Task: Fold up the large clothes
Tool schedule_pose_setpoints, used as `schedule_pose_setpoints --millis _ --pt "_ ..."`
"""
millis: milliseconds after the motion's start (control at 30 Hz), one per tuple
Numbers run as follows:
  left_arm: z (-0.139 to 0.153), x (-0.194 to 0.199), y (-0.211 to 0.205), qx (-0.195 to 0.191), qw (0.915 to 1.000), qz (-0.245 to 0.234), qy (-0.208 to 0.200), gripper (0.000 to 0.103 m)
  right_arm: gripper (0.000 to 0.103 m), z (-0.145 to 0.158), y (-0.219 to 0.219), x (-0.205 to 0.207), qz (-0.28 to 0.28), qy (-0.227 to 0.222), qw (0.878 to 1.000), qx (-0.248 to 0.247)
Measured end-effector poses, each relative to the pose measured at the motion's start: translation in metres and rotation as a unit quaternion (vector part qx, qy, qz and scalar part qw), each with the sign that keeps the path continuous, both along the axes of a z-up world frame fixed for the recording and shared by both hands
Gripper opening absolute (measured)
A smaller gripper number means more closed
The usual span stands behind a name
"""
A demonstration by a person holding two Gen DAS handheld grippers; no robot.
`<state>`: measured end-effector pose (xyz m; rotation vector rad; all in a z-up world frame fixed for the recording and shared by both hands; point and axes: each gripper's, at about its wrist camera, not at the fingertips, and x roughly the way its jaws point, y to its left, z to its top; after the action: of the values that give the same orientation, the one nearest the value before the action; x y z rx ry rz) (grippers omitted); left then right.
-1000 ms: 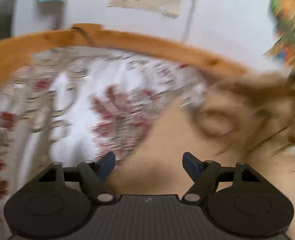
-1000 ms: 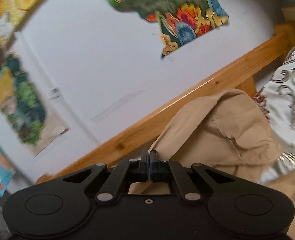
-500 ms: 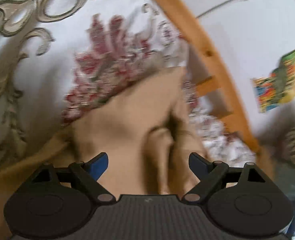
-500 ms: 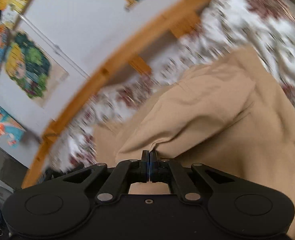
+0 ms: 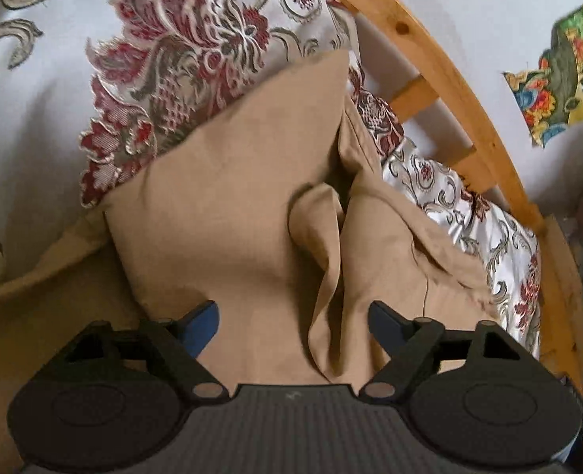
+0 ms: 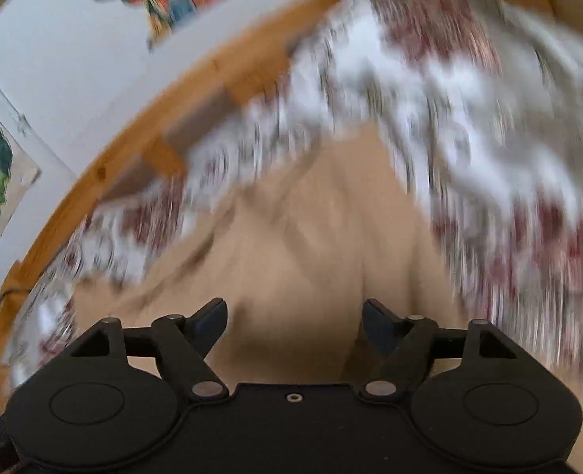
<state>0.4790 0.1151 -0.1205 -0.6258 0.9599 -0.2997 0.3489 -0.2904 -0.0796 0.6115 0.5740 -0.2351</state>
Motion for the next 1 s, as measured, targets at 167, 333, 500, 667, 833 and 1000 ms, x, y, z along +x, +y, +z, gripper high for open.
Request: schedule_pose_setpoints --millis 167,333,500,667,833,1000 --pt "-0.003 -0.006 0.002 0.008 0.9988 0.036 -0.032 0.065 0.069 -0.026 -0.021 0.01 -0.001 0.013 0.999 0.04" --pt "0.0 -0.014 -0.012 0.084 0.9919 0.047 -0.082 0.058 0.067 -0.031 -0.02 0.023 0.017 0.011 1.0 0.011" --pt "-0.007 -0.006 -0.03 0.064 0.9946 0.019 -0.079 0.057 0.063 -0.035 -0.019 0.04 0.018 0.0 1.0 0.005" --pt "-0.011 0.001 -0.024 0.022 0.9956 0.032 -0.085 0.048 0.041 -0.036 -0.017 0.046 0.029 -0.002 1.0 0.009" --pt "-0.015 0.007 -0.02 0.013 0.9967 0.036 -0.072 0.0 0.011 -0.034 -0.015 0.045 0.037 0.011 0.999 0.004" --pt "0.02 -0.007 -0.017 0.053 0.9857 0.065 -0.146 0.0 0.002 -0.034 -0.006 0.038 0.042 0.025 0.999 0.008"
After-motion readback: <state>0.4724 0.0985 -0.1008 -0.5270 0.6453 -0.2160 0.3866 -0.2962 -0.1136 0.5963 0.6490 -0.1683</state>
